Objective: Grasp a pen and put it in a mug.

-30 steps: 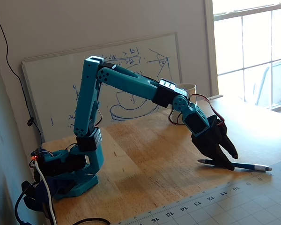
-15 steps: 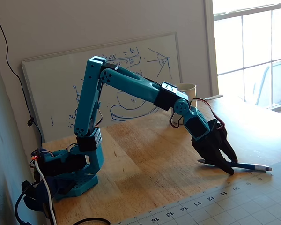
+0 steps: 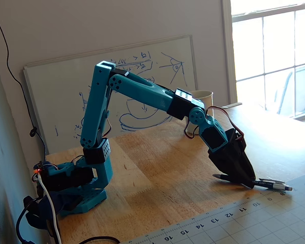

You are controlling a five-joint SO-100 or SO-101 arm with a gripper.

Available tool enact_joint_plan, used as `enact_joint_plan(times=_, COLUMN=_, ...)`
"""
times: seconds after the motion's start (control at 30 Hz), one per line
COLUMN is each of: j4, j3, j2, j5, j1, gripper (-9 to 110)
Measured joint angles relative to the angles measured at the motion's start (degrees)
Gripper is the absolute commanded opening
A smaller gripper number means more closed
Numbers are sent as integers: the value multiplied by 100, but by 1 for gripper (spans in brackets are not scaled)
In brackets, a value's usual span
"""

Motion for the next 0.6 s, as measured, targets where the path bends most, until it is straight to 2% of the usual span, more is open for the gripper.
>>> enact_joint_plan(times=0.6, j4=0, j3=9, j2=167, j5=0, j1=-308, gripper=6)
